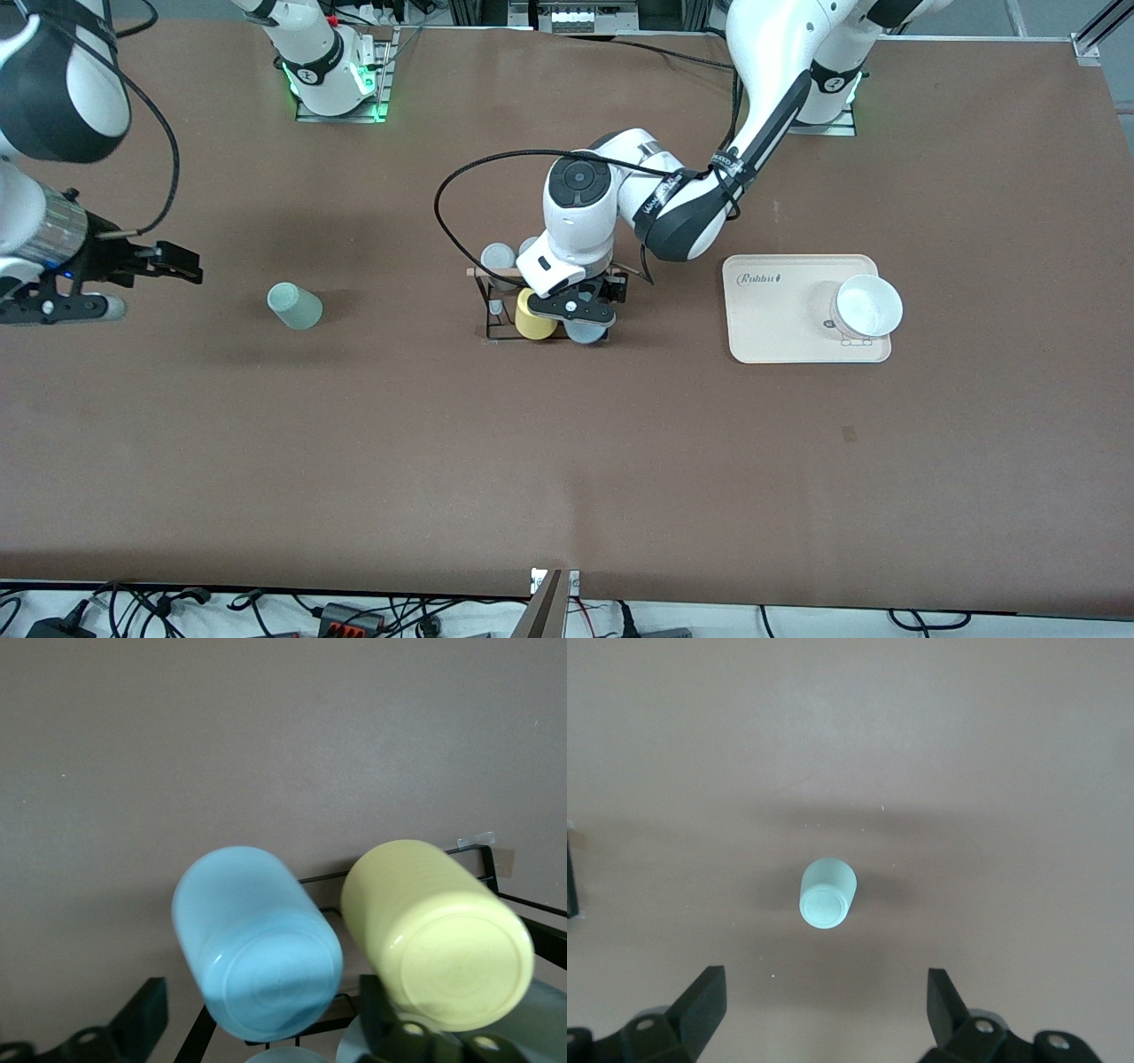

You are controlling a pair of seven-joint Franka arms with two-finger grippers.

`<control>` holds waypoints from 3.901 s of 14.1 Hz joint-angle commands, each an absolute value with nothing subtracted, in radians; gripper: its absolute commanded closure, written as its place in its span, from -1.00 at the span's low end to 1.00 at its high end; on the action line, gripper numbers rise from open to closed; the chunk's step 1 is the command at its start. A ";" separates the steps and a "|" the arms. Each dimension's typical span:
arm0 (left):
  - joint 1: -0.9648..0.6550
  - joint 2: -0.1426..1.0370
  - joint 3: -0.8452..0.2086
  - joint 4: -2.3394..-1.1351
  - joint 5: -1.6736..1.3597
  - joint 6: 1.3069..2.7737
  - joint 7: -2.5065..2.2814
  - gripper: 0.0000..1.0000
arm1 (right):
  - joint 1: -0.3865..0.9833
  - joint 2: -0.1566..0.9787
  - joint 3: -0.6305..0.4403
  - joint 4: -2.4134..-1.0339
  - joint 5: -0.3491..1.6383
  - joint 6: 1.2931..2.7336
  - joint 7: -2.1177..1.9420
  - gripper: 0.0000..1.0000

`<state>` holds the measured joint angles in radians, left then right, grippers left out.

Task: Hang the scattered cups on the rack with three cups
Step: 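Hang the blue cup on the rack while the right gripper reaches the green cup, then grasp the pale green cup with the right gripper while the left gripper withdraws, then lift the pale green cup and carry it to the rack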

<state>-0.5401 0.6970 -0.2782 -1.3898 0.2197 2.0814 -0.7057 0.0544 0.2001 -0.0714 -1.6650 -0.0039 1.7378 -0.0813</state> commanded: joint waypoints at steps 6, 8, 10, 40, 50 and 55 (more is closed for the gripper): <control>-0.444 0.531 -0.279 -1.370 0.242 1.872 -0.573 -1.00 | 0.069 0.301 -0.071 -1.767 0.000 1.914 -0.046 -1.00; -0.390 0.476 -0.279 -1.370 0.242 1.781 -0.511 -1.00 | 0.081 0.302 -0.071 -1.828 0.003 1.966 -0.020 -1.00; -0.312 0.422 -0.279 -1.371 0.233 1.695 -0.364 -1.00 | 0.090 0.310 -0.071 -1.868 0.005 1.985 0.024 -1.00; -0.038 -0.026 -0.020 -1.660 -0.071 1.634 -0.006 -1.00 | 0.083 0.353 -0.069 -2.120 0.046 2.244 0.052 -1.00; -0.038 -0.025 -0.020 -1.660 -0.072 1.634 -0.006 -1.00 | 0.127 0.350 -0.067 -1.946 0.046 2.070 0.051 0.42; -0.038 -0.025 -0.020 -1.658 -0.071 1.634 -0.006 -1.00 | 0.205 0.387 -0.069 -1.607 0.135 1.769 0.078 0.41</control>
